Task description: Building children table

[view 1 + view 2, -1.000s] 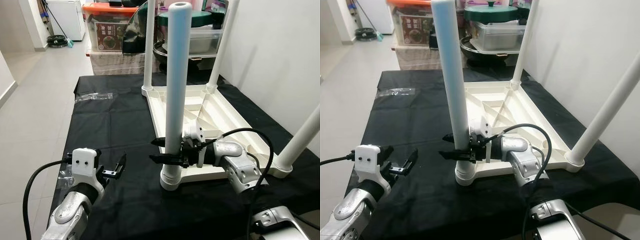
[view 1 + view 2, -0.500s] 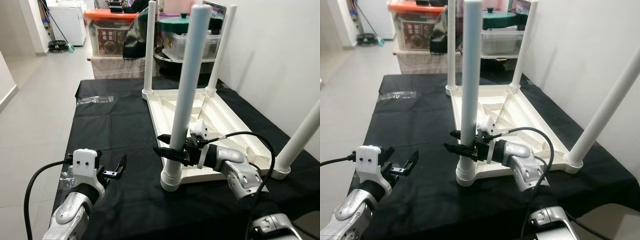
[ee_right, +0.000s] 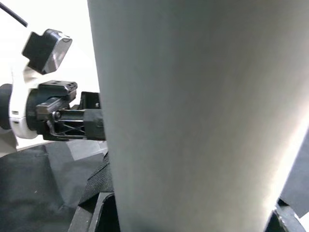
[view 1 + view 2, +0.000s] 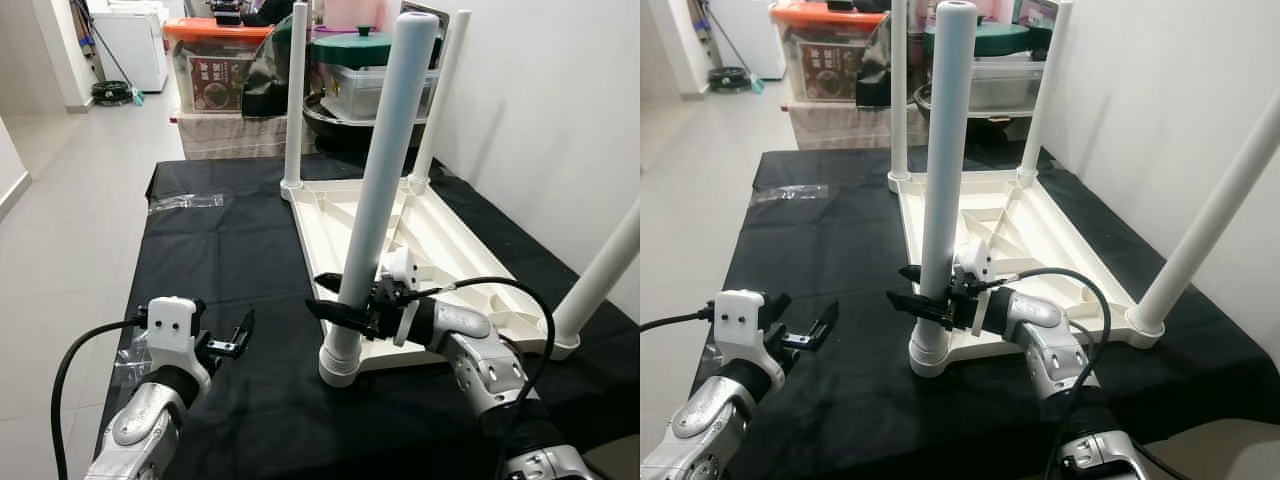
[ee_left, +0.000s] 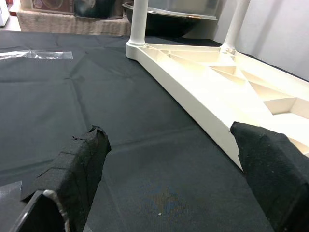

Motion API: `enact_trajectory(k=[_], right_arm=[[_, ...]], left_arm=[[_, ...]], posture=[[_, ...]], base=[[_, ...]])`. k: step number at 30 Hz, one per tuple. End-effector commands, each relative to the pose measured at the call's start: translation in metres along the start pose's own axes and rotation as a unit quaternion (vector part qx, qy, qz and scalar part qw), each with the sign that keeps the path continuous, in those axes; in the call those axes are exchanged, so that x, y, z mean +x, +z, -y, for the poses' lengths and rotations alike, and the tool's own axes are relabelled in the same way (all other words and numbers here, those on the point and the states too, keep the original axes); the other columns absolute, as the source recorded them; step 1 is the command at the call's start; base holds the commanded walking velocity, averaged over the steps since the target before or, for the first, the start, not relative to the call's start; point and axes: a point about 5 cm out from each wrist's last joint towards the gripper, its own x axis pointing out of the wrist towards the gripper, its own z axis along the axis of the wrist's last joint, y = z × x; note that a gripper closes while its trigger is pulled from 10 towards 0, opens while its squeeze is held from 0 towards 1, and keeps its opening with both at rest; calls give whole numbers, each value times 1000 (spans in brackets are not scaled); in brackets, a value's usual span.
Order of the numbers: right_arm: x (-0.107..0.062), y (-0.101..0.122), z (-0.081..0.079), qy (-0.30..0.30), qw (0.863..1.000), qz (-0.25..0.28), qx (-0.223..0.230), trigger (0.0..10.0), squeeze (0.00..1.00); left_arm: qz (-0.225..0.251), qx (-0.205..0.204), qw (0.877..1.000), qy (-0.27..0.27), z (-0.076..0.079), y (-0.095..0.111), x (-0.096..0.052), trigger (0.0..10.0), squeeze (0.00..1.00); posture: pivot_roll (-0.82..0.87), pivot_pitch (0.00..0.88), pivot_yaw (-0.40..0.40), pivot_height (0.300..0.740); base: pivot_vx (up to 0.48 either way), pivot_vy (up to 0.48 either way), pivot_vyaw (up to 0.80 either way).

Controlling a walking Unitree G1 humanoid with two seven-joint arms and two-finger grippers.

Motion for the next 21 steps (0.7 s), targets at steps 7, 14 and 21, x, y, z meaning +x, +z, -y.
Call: enact_trajectory(k=[7,14,21], right_arm=[[4,-35,39,-365,925,-93,45,10000,0],[-25,-57,42,-554,820,-114,93,10000,0],[-31,-56,42,-590,795,-122,78,10000,0]], left_arm=[[-4,5,1000,10,-3,-4,-1,10000,0],[-1,10,1000,26,-9,-2,-3,10000,0],[-3,11,1000,28,-9,-3,-3,10000,0]], posture=[[56,0,-80,740],[67,0,-87,740],[63,0,-86,740]], base=[[0,0,0],[0,0,0],[0,0,0]])
